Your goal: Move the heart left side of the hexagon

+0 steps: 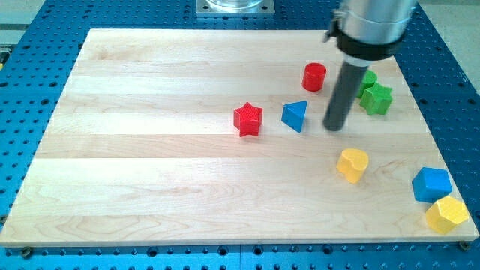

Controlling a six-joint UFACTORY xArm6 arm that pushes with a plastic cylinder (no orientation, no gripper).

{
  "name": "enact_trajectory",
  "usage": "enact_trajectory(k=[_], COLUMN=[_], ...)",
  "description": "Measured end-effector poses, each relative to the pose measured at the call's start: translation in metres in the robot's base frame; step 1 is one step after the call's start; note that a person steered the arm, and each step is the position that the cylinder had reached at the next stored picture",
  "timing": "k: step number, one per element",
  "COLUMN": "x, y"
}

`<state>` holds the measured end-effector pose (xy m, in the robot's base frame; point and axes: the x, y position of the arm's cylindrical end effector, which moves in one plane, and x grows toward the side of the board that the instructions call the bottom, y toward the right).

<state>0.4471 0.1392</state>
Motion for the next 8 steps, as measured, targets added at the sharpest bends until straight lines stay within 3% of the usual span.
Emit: enact_trajectory(k=[2,3,8], x=[0.083,0.075,0.110], y=[-0.001,0.044,0.054])
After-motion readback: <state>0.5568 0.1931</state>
